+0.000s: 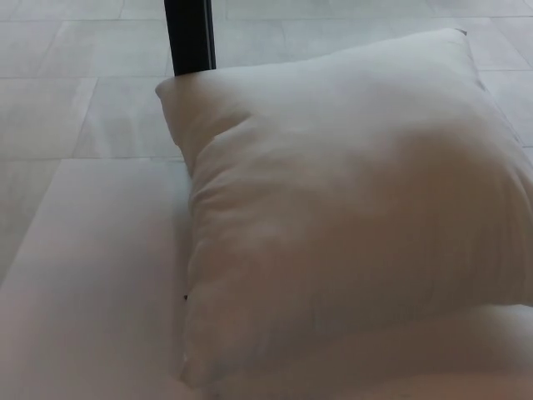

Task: The robot uses its left hand to press on the left side of the pillow kept in the middle of the desk and uses its right hand to lift up and the right side of the pillow and turn it over

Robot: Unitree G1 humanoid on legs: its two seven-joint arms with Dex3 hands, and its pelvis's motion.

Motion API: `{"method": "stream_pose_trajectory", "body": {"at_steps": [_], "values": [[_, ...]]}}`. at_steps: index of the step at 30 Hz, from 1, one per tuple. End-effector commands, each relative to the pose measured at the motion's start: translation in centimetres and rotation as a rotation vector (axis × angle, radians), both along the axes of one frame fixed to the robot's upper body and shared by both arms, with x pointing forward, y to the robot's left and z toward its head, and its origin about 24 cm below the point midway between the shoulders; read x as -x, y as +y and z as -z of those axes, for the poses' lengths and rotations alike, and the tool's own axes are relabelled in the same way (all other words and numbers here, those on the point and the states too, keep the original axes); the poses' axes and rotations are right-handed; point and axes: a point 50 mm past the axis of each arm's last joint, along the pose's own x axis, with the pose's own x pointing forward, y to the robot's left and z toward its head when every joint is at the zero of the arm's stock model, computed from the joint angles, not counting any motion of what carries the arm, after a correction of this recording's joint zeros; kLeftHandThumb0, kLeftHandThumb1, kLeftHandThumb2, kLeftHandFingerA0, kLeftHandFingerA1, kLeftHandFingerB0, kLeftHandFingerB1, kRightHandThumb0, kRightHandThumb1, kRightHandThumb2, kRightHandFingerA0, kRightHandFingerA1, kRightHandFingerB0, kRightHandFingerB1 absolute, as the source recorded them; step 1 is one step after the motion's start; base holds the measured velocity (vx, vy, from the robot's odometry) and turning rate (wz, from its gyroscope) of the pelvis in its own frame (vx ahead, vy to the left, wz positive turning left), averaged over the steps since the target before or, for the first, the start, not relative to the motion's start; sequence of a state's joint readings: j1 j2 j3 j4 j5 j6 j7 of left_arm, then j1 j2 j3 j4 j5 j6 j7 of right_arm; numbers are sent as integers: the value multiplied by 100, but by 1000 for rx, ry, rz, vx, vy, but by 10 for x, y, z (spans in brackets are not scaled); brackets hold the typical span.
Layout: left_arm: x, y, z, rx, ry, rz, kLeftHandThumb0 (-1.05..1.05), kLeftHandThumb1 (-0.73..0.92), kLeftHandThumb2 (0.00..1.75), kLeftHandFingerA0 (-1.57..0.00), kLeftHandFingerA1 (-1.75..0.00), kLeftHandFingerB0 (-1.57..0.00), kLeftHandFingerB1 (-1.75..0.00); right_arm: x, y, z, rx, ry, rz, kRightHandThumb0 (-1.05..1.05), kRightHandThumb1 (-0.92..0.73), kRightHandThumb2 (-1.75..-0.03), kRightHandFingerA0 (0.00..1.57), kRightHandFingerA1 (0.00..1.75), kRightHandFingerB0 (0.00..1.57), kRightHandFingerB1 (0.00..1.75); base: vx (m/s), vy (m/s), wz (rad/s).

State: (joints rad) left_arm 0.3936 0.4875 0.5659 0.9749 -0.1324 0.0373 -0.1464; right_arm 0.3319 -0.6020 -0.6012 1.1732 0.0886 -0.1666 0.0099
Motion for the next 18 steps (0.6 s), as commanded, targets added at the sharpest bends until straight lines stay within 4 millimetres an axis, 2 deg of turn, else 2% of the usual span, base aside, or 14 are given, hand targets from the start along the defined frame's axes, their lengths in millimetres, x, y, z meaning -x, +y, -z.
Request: {"method": "stream_pose_trajectory", "body": {"at_steps": [1,2,4,5,6,8,9,10,11,13,14,15,16,18], "values": [[-22,8,-11,26,-223,-81,-105,23,62,-91,-85,-78,-102,-15,-21,-26,-24,-488,229,-85,-75,-62,56,56,22,46,0,0,0],[-32,8,-15,43,-328,-112,-105,31,66,-82,-83,-74,-98,-23,-25,-32,-43,-564,272,-91,-67,-108,34,59,4,32,0,0,0],[-58,8,-26,71,-512,-132,-105,37,67,-82,-83,-78,-97,-43,-34,-45,-75,-682,314,-94,-68,-111,25,55,0,23,0,0,0],[-70,11,-32,56,-529,-97,-105,45,69,-80,-79,-77,-93,-52,-38,-51,-86,-710,302,-91,-67,-107,33,57,5,32,0,0,0],[-90,14,-46,43,-589,-78,-105,54,69,-71,-80,-71,-94,-70,-42,-64,-94,-771,249,-92,-92,-67,44,53,1,37,0,0,0],[-120,18,-70,31,-681,-44,-105,58,69,-61,-80,-58,-100,-95,-48,-84,-84,-833,184,-96,-92,-68,47,45,16,37,0,0,0],[-135,20,-84,29,-726,-32,-105,60,70,-60,-77,-53,-102,-108,-51,-97,-68,-859,155,-105,-79,-115,39,55,11,46,0,0,0],[-152,21,-104,15,-781,3,-105,62,70,-53,-78,-44,-103,-125,-53,-114,-63,-902,119,-105,-79,-116,41,54,12,48,0,0,0],[-166,21,-121,11,-837,17,-105,60,68,-53,-76,-46,-98,-138,-54,-127,-57,-942,95,-105,-77,-116,39,53,13,47,0,0,0],[-171,20,-127,12,-854,16,-105,60,68,-53,-76,-46,-98,-143,-54,-131,-56,-954,88,-105,-77,-116,39,53,13,47,0,0,0],[-193,17,-160,1,-956,84,-105,63,63,-51,-66,-41,-78,-165,-52,-160,-41,-1035,-9,-105,-92,-70,42,43,16,39,0,0,0],[-194,17,-160,2,-955,82,-105,63,63,-51,-66,-41,-78,-166,-52,-160,-42,-1035,-7,-105,-92,-70,42,43,16,39,0,0,0],[-202,14,-173,-4,-994,103,-105,65,61,-48,-54,-40,-55,-175,-50,-169,-33,-1060,-45,-105,-92,-71,48,48,16,37,0,0,0],[-223,6,-208,-18,-1093,152,-105,65,61,-50,-53,-41,-51,-199,-42,-193,-13,-1119,-139,-105,-92,-69,53,51,18,39,0,0,0]]}}
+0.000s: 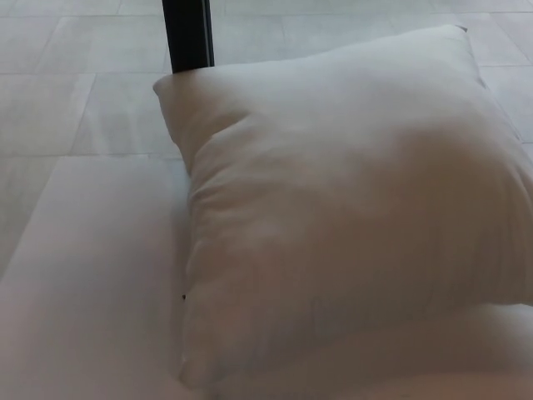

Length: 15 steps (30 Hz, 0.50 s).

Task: The robot uses its left hand to press on the left side of the pillow kept in the middle of the desk and uses its right hand to lift up and the right side of the pillow and turn it over

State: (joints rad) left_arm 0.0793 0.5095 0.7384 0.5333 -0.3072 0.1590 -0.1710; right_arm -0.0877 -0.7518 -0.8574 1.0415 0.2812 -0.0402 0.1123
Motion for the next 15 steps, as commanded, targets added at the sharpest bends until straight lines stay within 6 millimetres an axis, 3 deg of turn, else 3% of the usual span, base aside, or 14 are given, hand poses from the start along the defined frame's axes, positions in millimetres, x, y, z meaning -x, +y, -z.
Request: {"method": "stream_pose_trajectory", "body": {"at_steps": [1,2,3,4,5,7,8,9,13,14,15], "values": [[-79,-33,-142,23,-424,199,-105,63,62,-81,-80,-65,-77,-88,16,-121,61,-399,-283,-105,-77,-119,65,69,21,56,0,0,0],[-86,-48,-156,3,-461,250,-105,60,63,-76,-84,-60,-87,-99,26,-133,93,-418,-338,-101,-92,-72,74,65,27,56,0,0,0],[-90,-57,-162,-3,-481,287,-105,60,63,-76,-84,-60,-87,-105,32,-138,120,-427,-374,-101,-92,-72,74,65,27,56,0,0,0],[-94,-68,-169,-9,-486,330,-104,75,63,-33,-73,-17,-68,-113,40,-144,132,-420,-410,-105,-73,-119,73,69,34,65,0,0,0],[-102,-89,-179,-22,-488,423,-94,62,104,-15,-59,-3,-48,-129,57,-154,146,-411,-483,-105,-91,-69,58,61,36,62,0,0,0],[-104,-95,-181,-22,-481,462,-94,62,104,-15,-59,-3,-48,-135,65,-156,134,-411,-512,-105,-91,-69,58,61,36,62,0,0,0],[-114,-117,-183,-41,-432,555,-84,92,84,-10,-49,0,-20,-149,87,-163,165,-386,-606,-105,-92,-72,30,43,18,33,0,0,0],[-119,-129,-182,-36,-406,602,-78,92,82,-9,-46,0,-19,-157,101,-166,183,-374,-663,-99,-92,-73,26,42,14,28,0,0,0],[-127,-144,-171,10,-351,659,-80,92,89,-10,-48,0,-20,-172,122,-160,178,-336,-737,-99,-92,-73,27,42,10,23,0,0,0],[-132,-155,-160,55,-342,695,-84,81,118,-9,-52,-6,-25,-179,132,-153,156,-313,-793,-94,-73,-114,20,51,6,28,0,0,0],[-134,-158,-154,100,-334,719,-81,92,89,-8,-47,0,-13,-183,137,-148,145,-301,-807,-97,-92,-72,30,42,10,23,0,0,0]]}}
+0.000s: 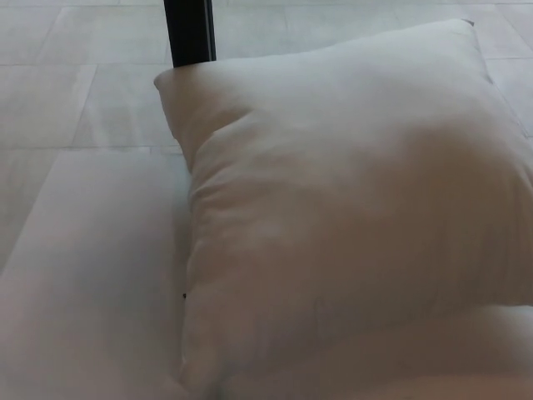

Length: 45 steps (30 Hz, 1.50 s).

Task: The robot uses its left hand to press on the left side of the pillow kept in the middle of the desk and uses its right hand to lift up and the right side of the pillow and turn it over

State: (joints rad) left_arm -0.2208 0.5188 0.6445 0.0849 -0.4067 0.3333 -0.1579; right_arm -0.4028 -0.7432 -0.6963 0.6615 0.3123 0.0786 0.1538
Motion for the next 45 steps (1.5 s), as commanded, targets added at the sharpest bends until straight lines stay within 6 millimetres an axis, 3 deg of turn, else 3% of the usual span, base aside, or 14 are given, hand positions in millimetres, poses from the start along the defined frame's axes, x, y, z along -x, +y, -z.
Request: {"method": "stream_pose_trajectory", "body": {"at_steps": [1,3,5,6,10,11,15,18,19,24,26,29,33,45], "values": [[-35,-98,-21,126,175,420,-81,92,87,-11,-47,0,-16,-69,98,-34,34,83,-457,-95,-75,-116,29,54,7,31,0,0,0],[-39,-104,-9,181,198,446,-77,92,80,-7,-46,0,-10,-75,110,-26,40,117,-480,-100,-92,-74,37,43,15,25,0,0,0],[-43,-115,7,169,266,476,-85,80,116,-19,-57,0,-21,-82,127,-14,54,184,-527,-93,-71,-113,27,51,11,39,0,0,0],[-44,-118,13,151,303,498,-85,82,91,-11,-48,-1,-14,-85,132,-10,77,207,-538,-97,-92,-69,36,38,20,28,0,0,0],[-47,-130,26,37,442,538,-82,92,73,-15,-46,-2,-18,-91,142,6,114,276,-589,-96,-90,-68,39,41,21,28,0,0,0],[-48,-132,28,27,455,545,-89,79,117,-15,-55,0,-21,-92,143,8,121,284,-587,-95,-92,-69,38,42,21,28,0,0,0],[-49,-139,33,-43,541,618,-92,83,123,-3,-50,-8,-14,-95,145,18,177,322,-570,-95,-92,-70,38,47,21,29,0,0,0],[-51,-143,36,-22,586,663,-93,92,76,-6,-43,0,-14,-95,146,24,135,335,-565,-90,-70,-112,29,53,16,43,0,0,0],[-53,-148,37,-18,607,669,-102,85,82,-10,-48,0,-15,-95,147,30,100,353,-559,-93,-92,-69,34,41,23,28,0,0,0],[-58,-174,40,-36,611,701,-91,81,124,0,-50,-5,-12,-97,152,46,101,448,-568,-95,-92,-70,39,41,22,28,0,0,0],[-60,-187,45,-34,607,712,-98,88,127,0,-50,-3,-8,-101,160,60,91,484,-570,-90,-72,-113,32,54,17,42,0,0,0],[-62,-206,62,41,642,761,-96,92,81,-3,-43,0,-9,-100,173,78,118,548,-606,-94,-92,-74,36,45,22,29,0,0,0],[-61,-216,76,77,678,780,-102,87,127,0,-39,0,-3,-98,186,94,118,575,-655,-94,-91,-75,36,46,22,30,0,0,0],[-51,-253,117,307,723,733,-105,77,124,-23,-47,0,-7,-110,222,91,62,530,-695,-99,-92,-68,38,48,30,30,0,0,0]]}}
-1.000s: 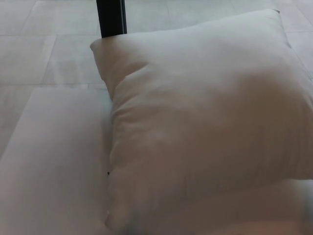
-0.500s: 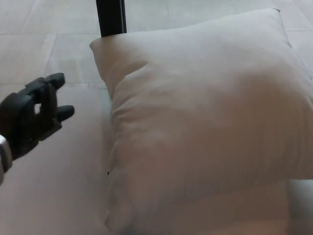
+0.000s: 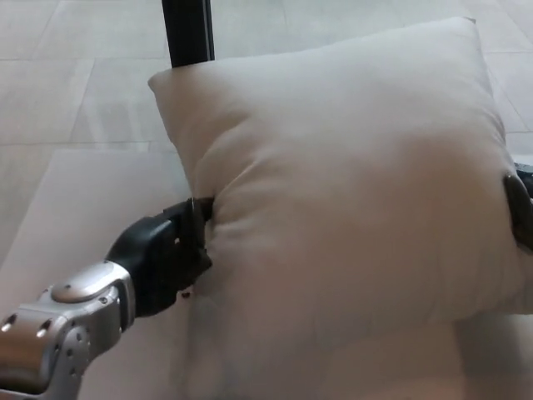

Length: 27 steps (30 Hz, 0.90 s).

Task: The robot uses its left hand to press on the left side of the pillow kept in the middle of the desk and uses its right hand to lift up and the right side of the pillow and turn it over

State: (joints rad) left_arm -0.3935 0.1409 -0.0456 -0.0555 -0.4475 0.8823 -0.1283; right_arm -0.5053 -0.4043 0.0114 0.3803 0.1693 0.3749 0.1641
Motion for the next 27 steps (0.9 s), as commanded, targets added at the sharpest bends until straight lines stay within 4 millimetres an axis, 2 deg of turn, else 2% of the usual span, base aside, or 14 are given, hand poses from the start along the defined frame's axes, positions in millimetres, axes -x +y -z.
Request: {"method": "stream_pose_trajectory", "body": {"at_steps": [1,7,8,10,13,14,15,17,18,19,21,24,26,27], "values": [[12,-20,33,45,170,-68,-105,77,124,-23,-47,0,-7,-5,20,4,-82,44,-4,-99,-92,-68,38,48,30,30,0,0,0],[22,-50,57,100,305,-155,-104,71,110,-5,-38,0,-6,-12,59,-18,-254,-37,-117,-100,-91,-68,37,46,26,32,0,0,0],[24,-56,60,99,303,-158,-98,89,68,-3,-44,0,0,-12,65,-21,-281,-36,-139,-102,-89,-68,36,45,26,33,0,0,0],[28,-69,65,133,313,-177,-105,71,110,-7,-20,0,-7,-11,78,-25,-325,-30,-195,-96,-67,-109,28,53,20,46,0,0,0],[36,-92,74,208,348,-190,-105,61,98,0,-10,0,-4,-6,107,-26,-359,-1,-287,-96,-88,-67,31,46,24,34,0,0,0],[39,-104,77,240,383,-208,-105,61,96,0,-6,0,-3,-3,120,-24,-366,8,-328,-94,-69,-110,28,55,19,46,0,0,0],[40,-111,78,275,401,-205,-104,58,93,0,-15,0,-10,0,131,-23,-346,12,-370,-96,-88,-66,35,50,25,37,0,0,0],[41,-117,79,294,408,-204,-104,58,93,0,-15,0,-10,4,140,-21,-335,27,-404,-96,-88,-66,35,50,25,37,0,0,0],[41,-120,78,298,412,-207,-97,53,86,0,-26,0,-11,6,145,-20,-335,33,-417,-95,-85,-66,36,51,26,37,0,0,0],[39,-125,75,288,394,-192,-63,74,62,-27,-130,0,0,10,159,-17,-278,30,-488,-96,-84,-66,35,54,24,36,0,0,0],[36,-129,72,260,366,-167,-63,88,66,-26,-104,-20,-40,13,168,-15,-244,32,-517,-94,-82,-65,37,53,23,33,0,0,0],[34,-132,74,162,312,-84,-79,81,68,-51,-148,-36,-54,21,182,-7,-183,58,-550,-98,-64,-86,39,60,22,41,0,0,0],[39,-133,77,128,188,49,-86,88,66,-34,-107,-23,-55,28,188,2,-161,79,-610,-93,-62,-103,43,65,23,48,0,0,0],[42,-136,79,96,143,49,-84,85,65,-38,-88,-13,-51,34,196,14,-121,115,-674,-82,-69,-61,85,119,29,41,0,0,0]]}}
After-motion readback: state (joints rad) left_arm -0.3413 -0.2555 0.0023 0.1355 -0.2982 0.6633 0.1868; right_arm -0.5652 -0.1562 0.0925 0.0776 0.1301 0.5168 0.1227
